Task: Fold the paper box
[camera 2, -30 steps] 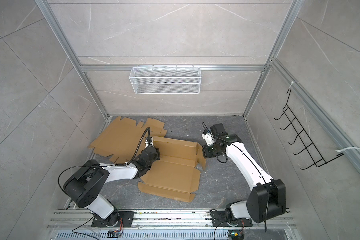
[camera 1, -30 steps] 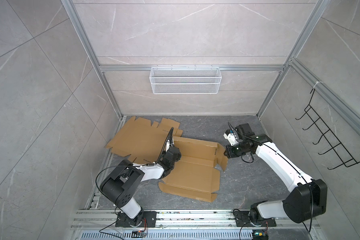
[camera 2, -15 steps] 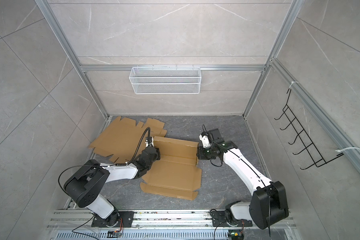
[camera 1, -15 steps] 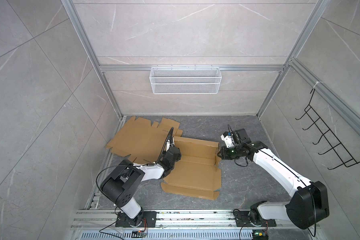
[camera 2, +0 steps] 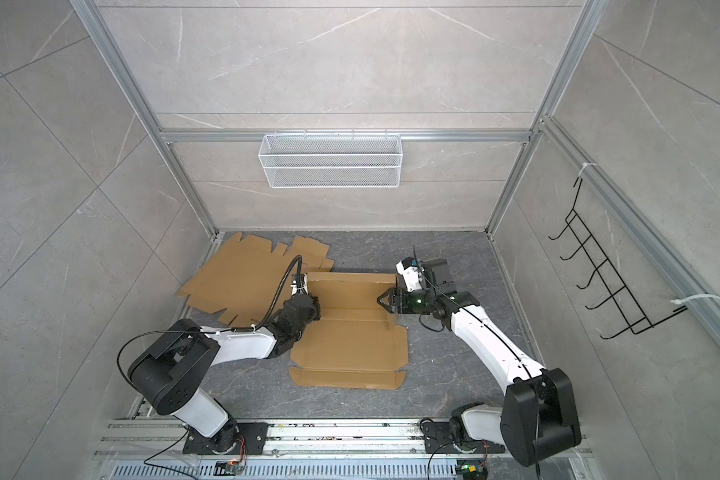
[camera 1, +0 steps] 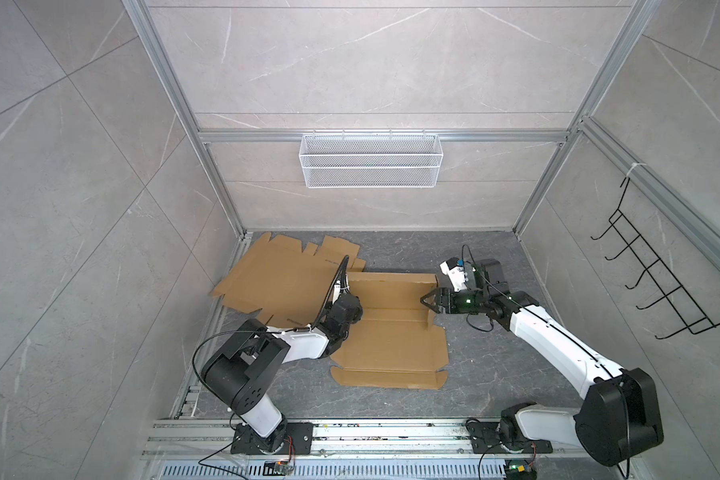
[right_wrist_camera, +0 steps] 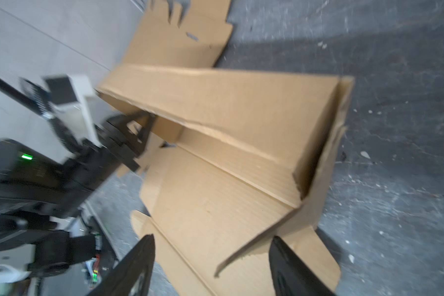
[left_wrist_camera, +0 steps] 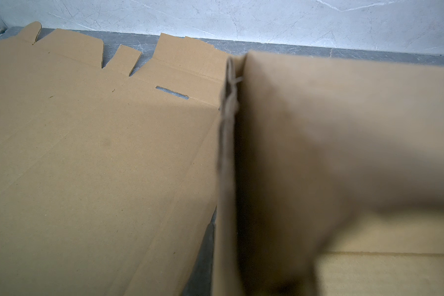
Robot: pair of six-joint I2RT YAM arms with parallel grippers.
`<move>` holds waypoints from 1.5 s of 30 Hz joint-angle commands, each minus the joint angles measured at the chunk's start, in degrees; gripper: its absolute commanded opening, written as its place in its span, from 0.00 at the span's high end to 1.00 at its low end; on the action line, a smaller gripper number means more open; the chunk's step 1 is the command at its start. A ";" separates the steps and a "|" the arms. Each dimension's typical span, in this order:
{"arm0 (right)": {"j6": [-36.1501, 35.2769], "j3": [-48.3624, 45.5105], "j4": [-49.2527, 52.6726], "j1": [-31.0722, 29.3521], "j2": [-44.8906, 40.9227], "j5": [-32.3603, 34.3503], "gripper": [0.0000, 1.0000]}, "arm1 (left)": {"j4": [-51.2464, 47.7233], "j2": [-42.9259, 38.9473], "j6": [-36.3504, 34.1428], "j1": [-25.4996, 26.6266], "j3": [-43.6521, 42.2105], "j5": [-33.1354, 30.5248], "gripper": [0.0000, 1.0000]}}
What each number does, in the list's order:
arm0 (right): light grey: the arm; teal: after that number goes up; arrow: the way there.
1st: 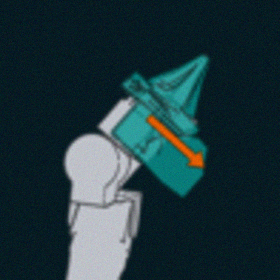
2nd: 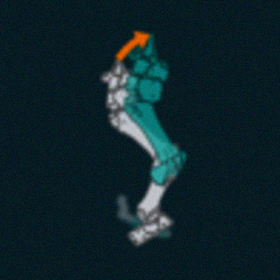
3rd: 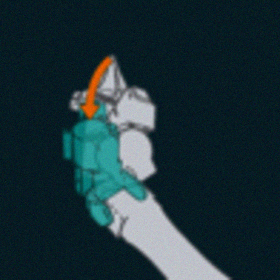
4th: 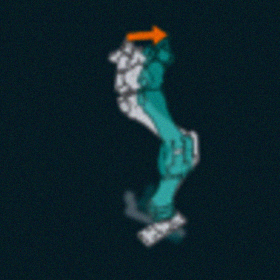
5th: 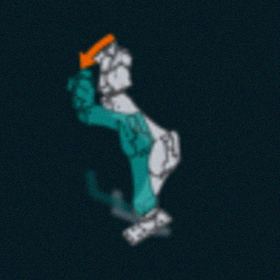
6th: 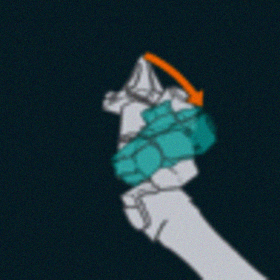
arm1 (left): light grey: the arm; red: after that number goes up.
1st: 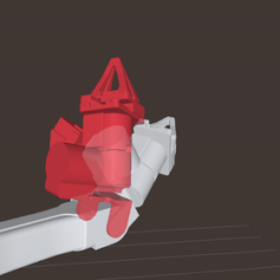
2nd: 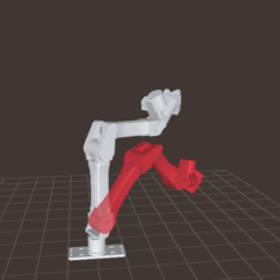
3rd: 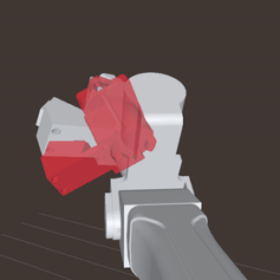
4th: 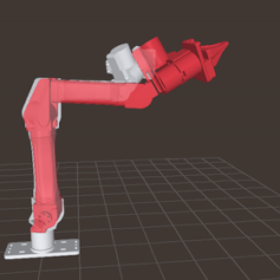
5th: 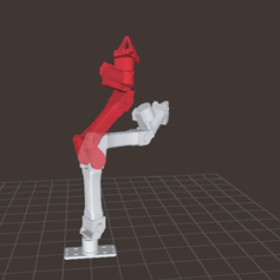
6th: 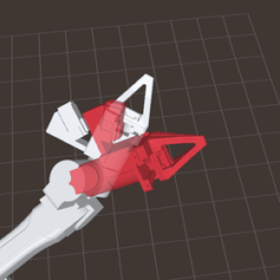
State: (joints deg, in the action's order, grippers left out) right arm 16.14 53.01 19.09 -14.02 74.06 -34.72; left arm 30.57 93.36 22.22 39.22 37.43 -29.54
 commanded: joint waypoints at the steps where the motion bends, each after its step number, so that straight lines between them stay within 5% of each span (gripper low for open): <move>1: 0.43 -0.66 -3.27 3.56 -2.30 -6.86 0.26 | -4.78 0.84 -0.47 0.24 -1.31 1.13 1.00; 8: -2.08 2.84 2.69 10.61 -5.20 -7.73 0.28 | -5.42 0.72 -0.63 0.15 -1.21 1.05 1.00; 13: 2.57 4.55 -0.21 17.39 -5.63 -5.11 0.30 | -5.48 1.21 -0.74 0.15 -1.17 1.37 1.00; 15: 3.56 5.92 -0.01 20.35 -4.49 -1.51 0.31 | -5.59 1.29 -1.10 0.15 -1.07 1.50 1.00; 19: -3.07 10.87 6.47 23.30 0.98 15.82 0.37 | -5.86 1.17 -1.65 0.15 -1.05 1.69 1.00; 22: -8.79 11.39 4.14 23.16 6.16 21.38 0.38 | -5.93 1.46 -1.96 0.15 -0.91 2.17 1.00; 28: -17.47 12.04 3.35 19.85 17.25 16.81 0.41 | -5.99 2.19 -2.02 0.15 -0.08 2.24 1.00; 37: -26.62 7.61 5.78 10.85 14.36 11.61 0.41 | -6.57 1.82 -2.71 0.15 0.63 2.24 1.00; 45: -30.00 7.39 15.12 2.89 11.90 15.47 0.41 | -6.31 1.82 -2.49 0.15 0.93 2.23 1.00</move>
State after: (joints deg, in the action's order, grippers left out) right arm -11.16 60.84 28.67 -9.67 87.24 -20.32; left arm 29.47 93.36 20.36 39.22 38.04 -29.41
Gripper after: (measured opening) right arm 0.591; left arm 0.071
